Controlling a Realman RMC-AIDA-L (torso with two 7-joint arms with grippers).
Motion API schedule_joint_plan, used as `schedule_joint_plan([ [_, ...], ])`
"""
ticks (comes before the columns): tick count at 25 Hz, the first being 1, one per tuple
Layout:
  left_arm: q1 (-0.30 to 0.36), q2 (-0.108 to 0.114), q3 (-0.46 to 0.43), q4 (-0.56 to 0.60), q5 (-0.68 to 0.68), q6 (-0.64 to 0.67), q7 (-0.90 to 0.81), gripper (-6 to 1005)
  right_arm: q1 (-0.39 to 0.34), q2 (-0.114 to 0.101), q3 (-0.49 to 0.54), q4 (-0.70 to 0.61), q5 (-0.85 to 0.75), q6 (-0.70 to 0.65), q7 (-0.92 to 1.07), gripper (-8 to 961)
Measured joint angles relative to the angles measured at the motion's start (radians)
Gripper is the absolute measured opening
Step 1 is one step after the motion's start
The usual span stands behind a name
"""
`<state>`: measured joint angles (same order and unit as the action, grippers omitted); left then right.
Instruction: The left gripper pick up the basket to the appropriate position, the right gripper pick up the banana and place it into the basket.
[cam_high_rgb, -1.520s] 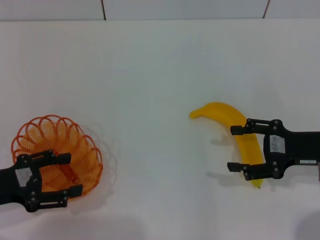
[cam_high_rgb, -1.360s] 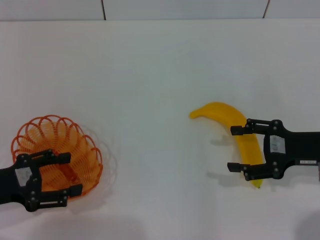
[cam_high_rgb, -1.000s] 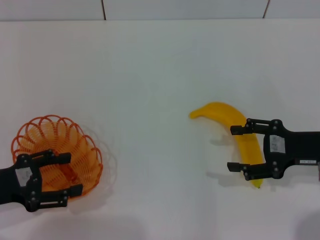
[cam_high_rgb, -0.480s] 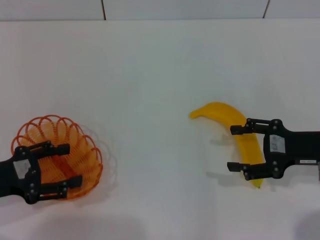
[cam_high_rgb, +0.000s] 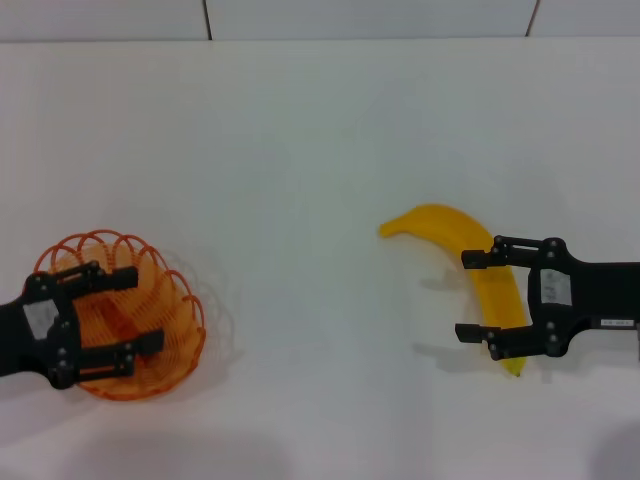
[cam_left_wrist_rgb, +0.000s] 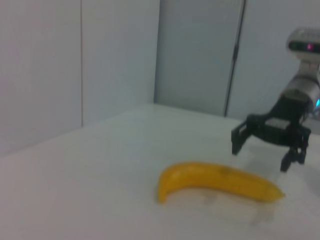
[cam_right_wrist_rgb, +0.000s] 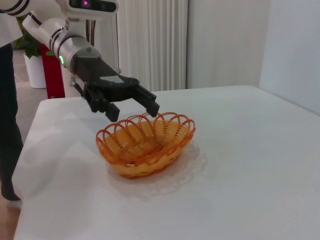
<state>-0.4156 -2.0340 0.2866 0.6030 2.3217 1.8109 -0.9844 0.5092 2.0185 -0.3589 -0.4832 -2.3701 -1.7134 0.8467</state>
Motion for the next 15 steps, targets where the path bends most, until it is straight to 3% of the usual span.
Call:
schedule_joint_plan([
  [6, -0.004, 0.003, -0.002, 0.028, -0.076, 0.031, 0.0, 851, 0.0, -0.001, 0.0, 0.0, 0.0, 0.0, 0.001, 857],
  [10, -0.013, 0.006, -0.005, 0.117, -0.193, 0.023, -0.088, 851, 0.002, -0.004, 0.0, 0.0, 0.0, -0.001, 0.015, 857],
  [13, -0.068, 0.027, -0.004, 0.266, -0.237, -0.029, -0.322, 851, 0.003, -0.006, 0.001, -0.006, 0.002, -0.001, 0.023, 857],
  [15, -0.114, 0.055, 0.001, 0.341, -0.211, -0.075, -0.517, 851, 0.004, -0.007, 0.001, -0.008, 0.003, -0.001, 0.023, 857],
])
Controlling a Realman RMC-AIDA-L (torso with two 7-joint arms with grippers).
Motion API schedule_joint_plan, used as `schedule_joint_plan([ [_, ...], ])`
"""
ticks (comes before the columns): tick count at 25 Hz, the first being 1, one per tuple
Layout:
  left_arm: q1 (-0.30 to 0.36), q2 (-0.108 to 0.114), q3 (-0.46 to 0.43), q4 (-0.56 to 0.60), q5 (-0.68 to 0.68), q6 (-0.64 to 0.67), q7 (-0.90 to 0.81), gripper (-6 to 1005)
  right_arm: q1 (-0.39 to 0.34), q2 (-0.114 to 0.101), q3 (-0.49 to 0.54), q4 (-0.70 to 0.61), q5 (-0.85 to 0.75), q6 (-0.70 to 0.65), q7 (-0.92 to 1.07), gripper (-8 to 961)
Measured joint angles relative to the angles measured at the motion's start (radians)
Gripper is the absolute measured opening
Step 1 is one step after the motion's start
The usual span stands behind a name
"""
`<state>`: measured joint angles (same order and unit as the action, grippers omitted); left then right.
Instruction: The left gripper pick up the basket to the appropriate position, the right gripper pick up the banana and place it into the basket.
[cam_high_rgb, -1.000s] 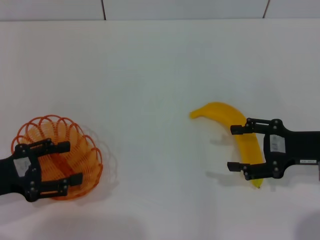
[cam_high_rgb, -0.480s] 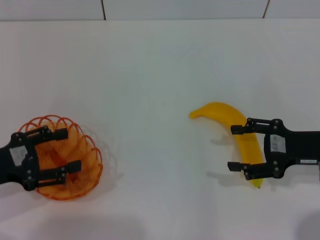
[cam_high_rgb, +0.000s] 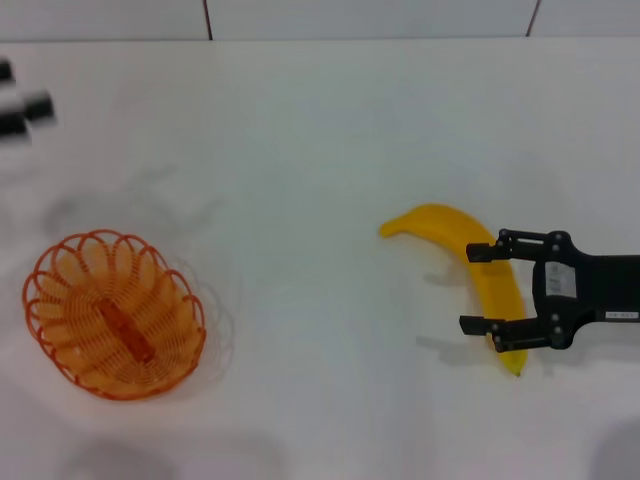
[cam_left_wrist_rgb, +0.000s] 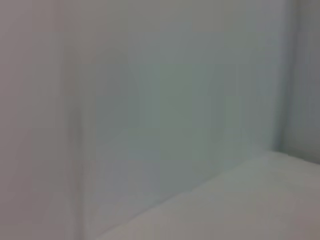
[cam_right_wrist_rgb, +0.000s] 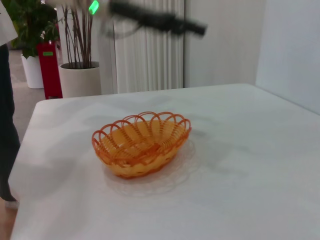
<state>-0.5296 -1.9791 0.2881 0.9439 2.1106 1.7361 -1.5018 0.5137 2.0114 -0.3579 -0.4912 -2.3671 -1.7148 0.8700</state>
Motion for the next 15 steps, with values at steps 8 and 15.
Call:
schedule_joint_plan([
  [8, -0.201, 0.14, 0.099, 0.055, 0.369, 0.003, -0.352, 850, 0.013, -0.002, -0.003, -0.001, -0.004, 0.0, 0.009, 857],
  [15, -0.221, 0.077, 0.319, 0.215, 0.555, 0.017, -0.255, 850, 0.014, -0.002, -0.013, -0.002, -0.005, 0.0, 0.027, 856],
])
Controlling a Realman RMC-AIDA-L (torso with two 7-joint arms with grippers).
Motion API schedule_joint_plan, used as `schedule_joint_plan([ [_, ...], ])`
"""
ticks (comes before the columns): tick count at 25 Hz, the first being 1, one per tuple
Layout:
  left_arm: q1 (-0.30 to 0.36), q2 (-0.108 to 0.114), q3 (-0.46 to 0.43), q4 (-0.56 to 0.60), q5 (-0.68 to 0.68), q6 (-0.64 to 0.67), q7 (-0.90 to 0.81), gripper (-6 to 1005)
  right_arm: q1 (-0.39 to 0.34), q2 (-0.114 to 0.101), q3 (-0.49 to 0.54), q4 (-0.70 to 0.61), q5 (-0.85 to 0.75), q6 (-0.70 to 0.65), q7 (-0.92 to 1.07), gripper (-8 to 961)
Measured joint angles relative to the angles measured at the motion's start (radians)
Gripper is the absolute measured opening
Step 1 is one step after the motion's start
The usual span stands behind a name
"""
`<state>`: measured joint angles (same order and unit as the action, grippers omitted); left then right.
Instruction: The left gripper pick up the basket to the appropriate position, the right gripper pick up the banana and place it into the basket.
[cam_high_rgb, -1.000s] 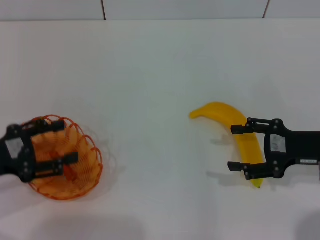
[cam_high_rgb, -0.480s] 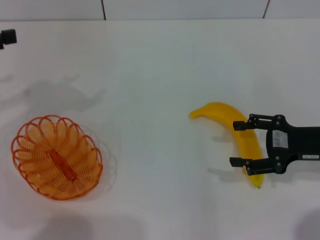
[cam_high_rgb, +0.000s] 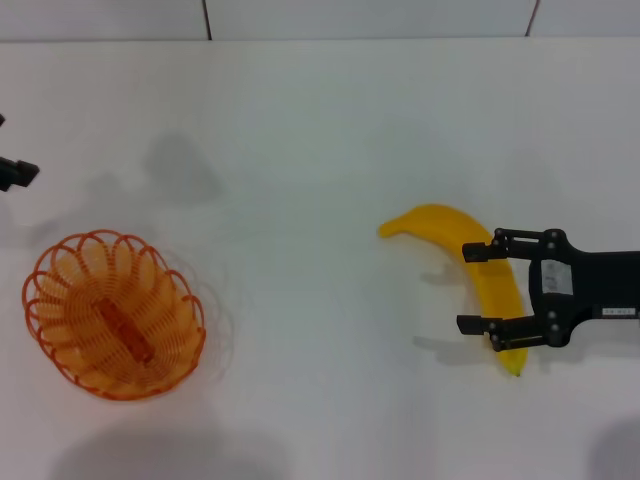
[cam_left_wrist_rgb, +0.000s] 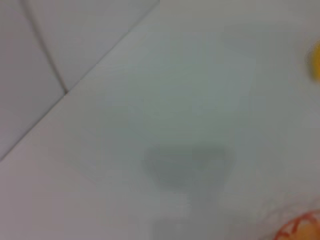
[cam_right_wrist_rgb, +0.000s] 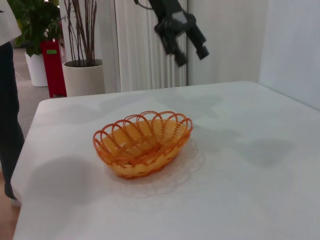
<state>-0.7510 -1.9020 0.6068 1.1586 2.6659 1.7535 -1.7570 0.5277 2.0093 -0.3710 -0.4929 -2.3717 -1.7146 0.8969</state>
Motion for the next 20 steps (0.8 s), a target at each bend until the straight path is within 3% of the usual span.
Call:
schedule_joint_plan([
  [3, 0.017, -0.098, 0.019, 0.138, 0.069, -0.004, 0.1, 850, -0.002, 0.0, 0.0, 0.0, 0.0, 0.003, 0.0, 856],
  [5, 0.027, -0.136, 0.035, 0.187, 0.111, -0.005, 0.142, 849, 0.0, 0.0, 0.0, 0.002, 0.0, 0.005, 0.0, 856],
  [20, 0.024, -0.135, 0.069, 0.113, 0.095, -0.029, 0.135, 849, 0.005, 0.0, -0.001, 0.007, 0.0, 0.002, 0.001, 856],
])
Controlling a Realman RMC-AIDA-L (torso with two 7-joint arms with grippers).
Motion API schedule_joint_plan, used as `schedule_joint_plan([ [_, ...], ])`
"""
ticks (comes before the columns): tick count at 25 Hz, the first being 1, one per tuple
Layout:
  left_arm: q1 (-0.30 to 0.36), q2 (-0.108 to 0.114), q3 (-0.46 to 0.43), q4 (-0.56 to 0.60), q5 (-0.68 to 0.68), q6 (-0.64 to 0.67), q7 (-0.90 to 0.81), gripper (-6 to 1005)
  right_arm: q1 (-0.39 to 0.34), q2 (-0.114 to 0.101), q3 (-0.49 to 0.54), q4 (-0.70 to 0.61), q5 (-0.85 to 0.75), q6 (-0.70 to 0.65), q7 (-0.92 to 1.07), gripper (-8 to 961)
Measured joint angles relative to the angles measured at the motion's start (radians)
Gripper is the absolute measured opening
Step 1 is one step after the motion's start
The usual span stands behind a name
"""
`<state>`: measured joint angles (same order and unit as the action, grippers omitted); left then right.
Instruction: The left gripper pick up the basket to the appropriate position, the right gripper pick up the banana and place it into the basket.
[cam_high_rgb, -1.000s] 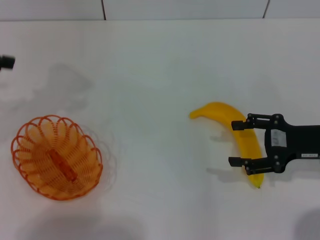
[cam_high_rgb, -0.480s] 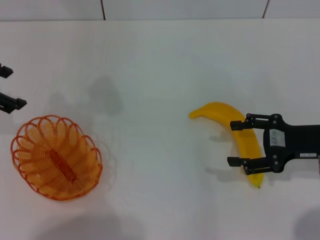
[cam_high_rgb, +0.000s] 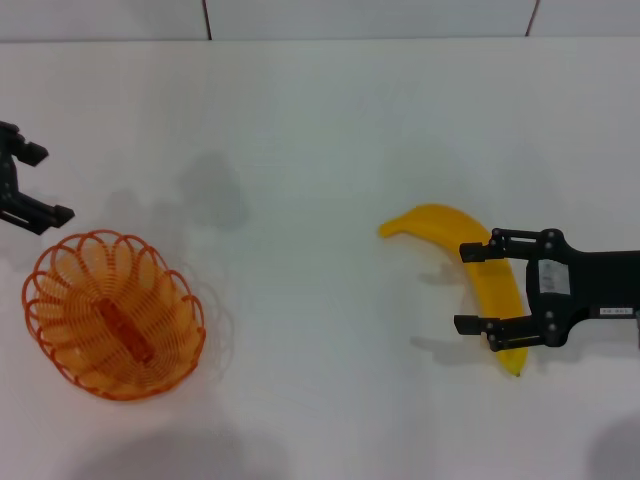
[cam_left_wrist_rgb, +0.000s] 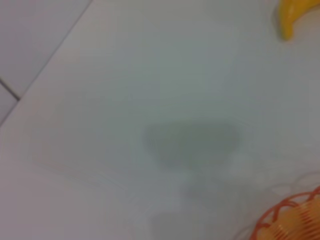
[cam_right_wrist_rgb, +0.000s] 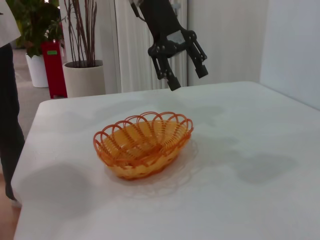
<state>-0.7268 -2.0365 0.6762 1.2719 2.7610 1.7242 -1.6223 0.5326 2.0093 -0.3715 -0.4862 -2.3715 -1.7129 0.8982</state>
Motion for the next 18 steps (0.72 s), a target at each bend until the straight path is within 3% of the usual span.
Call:
schedule_joint_plan([
  [11, -0.007, 0.003, -0.004, -0.113, -0.004, -0.01, 0.043, 848, 0.0, 0.0, -0.001, 0.0, 0.002, 0.0, 0.0, 856],
  [18, -0.027, 0.03, -0.041, -0.218, -0.034, -0.041, 0.076, 847, 0.0, 0.0, -0.001, 0.0, 0.0, -0.001, 0.0, 857],
])
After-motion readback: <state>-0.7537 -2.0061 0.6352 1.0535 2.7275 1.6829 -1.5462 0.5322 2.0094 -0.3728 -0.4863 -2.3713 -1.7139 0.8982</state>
